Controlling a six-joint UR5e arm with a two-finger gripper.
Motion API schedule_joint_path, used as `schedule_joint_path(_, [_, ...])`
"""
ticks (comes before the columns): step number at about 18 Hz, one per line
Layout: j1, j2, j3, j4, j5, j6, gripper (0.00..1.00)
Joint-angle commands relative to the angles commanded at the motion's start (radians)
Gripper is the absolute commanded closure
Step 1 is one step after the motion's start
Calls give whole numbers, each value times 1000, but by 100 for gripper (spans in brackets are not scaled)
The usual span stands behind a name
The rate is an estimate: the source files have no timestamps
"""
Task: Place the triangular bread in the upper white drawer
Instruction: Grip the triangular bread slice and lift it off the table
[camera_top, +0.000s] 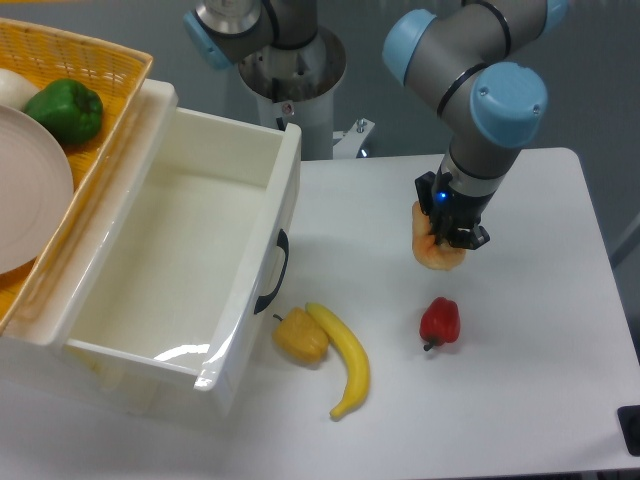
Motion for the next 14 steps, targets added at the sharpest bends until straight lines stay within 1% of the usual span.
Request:
schedule_joint_path(10, [3, 0, 8, -3, -5, -15, 89])
schedule_joint_path(14, [0, 2, 31, -6, -9, -58, 89])
